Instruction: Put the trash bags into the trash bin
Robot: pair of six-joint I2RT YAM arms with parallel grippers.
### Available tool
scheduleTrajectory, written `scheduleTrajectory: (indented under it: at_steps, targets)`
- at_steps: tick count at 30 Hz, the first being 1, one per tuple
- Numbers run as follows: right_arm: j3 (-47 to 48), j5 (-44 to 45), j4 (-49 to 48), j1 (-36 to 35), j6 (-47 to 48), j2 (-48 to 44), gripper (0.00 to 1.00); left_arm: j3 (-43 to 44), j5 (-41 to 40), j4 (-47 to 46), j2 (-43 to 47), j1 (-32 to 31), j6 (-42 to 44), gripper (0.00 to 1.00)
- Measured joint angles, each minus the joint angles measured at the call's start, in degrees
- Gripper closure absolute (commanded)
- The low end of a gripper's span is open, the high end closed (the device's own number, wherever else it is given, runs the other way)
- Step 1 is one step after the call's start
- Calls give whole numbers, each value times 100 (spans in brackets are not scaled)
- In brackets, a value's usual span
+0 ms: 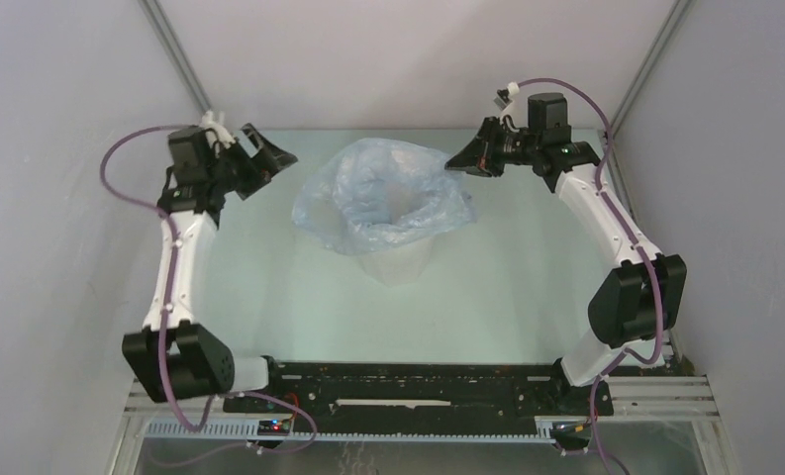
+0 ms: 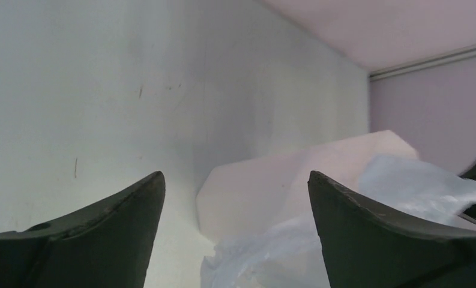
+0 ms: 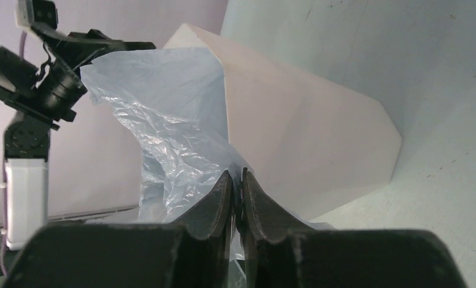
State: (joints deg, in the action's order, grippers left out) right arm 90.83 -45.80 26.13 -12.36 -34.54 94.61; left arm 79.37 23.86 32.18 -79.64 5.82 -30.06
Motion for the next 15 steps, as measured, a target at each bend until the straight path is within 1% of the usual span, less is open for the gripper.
scheduleTrajectory:
  at_steps: [2,3,6,8,10,12,13,15]
  targets:
    - [9,-72,33,35,-31,0,78,-538,568,-610,485,380,-151,0]
    - [31,-109,72,48,-35,0,76,-730,826,-883,645,455,-208,0]
    - [184,-197,142,72,-57,2,70,-1139,1508,-1609,898,313,-210,0]
    - [284,-275,118,76,-79,2,62,-1403,1928,-2076,922,170,-197,0]
    - [343,-369,103,76,-103,2,52,-1611,2295,-2345,837,105,-133,0]
    - [356,-431,107,76,-118,2,43,-1742,2472,-2426,721,105,31,0]
    - [361,-435,114,76,-111,2,40,-1792,2533,-2420,664,105,151,2]
    - [361,-431,151,76,-52,2,36,-1834,2656,-2380,527,105,367,10]
